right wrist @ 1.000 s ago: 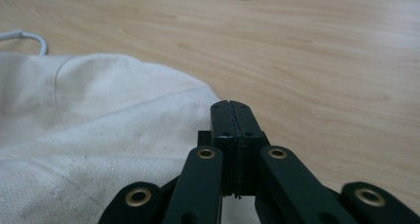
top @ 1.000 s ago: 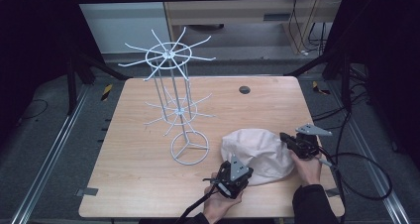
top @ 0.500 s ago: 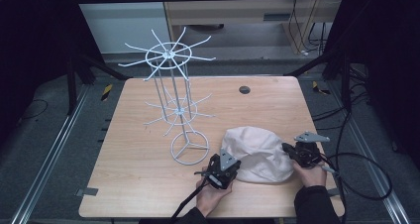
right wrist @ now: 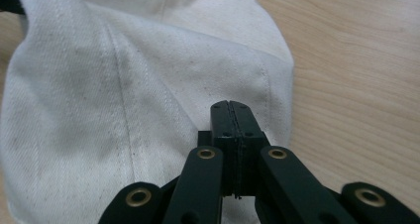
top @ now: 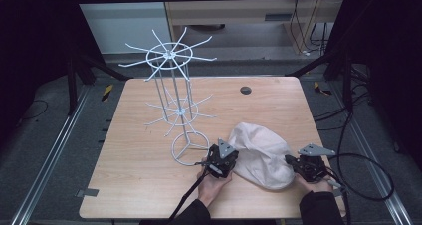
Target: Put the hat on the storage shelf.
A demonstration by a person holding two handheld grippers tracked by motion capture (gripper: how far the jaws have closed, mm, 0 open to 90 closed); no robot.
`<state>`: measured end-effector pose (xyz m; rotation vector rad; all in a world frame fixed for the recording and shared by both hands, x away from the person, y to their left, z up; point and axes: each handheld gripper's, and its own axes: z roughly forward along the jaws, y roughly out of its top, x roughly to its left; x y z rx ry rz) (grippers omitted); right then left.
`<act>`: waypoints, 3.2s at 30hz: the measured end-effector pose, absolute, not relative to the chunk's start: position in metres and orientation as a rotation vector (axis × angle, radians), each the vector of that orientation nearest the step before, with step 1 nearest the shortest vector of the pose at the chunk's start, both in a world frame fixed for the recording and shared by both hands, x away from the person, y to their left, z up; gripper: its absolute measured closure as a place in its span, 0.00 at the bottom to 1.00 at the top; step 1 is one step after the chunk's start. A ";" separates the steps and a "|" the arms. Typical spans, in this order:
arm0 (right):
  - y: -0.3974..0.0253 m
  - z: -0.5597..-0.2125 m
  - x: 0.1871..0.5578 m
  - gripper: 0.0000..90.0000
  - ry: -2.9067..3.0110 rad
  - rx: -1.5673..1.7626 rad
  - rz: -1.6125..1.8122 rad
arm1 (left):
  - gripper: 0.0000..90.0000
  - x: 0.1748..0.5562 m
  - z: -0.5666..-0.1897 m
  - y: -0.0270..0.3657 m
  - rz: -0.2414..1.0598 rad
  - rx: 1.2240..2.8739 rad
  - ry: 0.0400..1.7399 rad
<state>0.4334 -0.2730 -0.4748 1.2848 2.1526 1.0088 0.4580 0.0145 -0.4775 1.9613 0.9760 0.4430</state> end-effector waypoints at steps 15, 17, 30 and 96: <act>-0.270 -0.462 0.413 0.97 2.090 1.260 1.067 | 0.89 0.451 -0.460 0.036 0.432 1.970 0.924; -0.271 -0.460 0.413 0.96 2.077 1.260 1.068 | 0.87 0.448 -0.455 0.043 0.408 1.963 0.918; -0.271 -0.442 0.412 0.71 2.025 1.265 1.066 | 0.54 0.416 -0.433 0.098 0.432 2.031 0.792; -0.175 -0.422 0.453 0.72 2.460 1.156 0.756 | 0.36 0.423 -0.468 0.318 0.725 1.874 1.368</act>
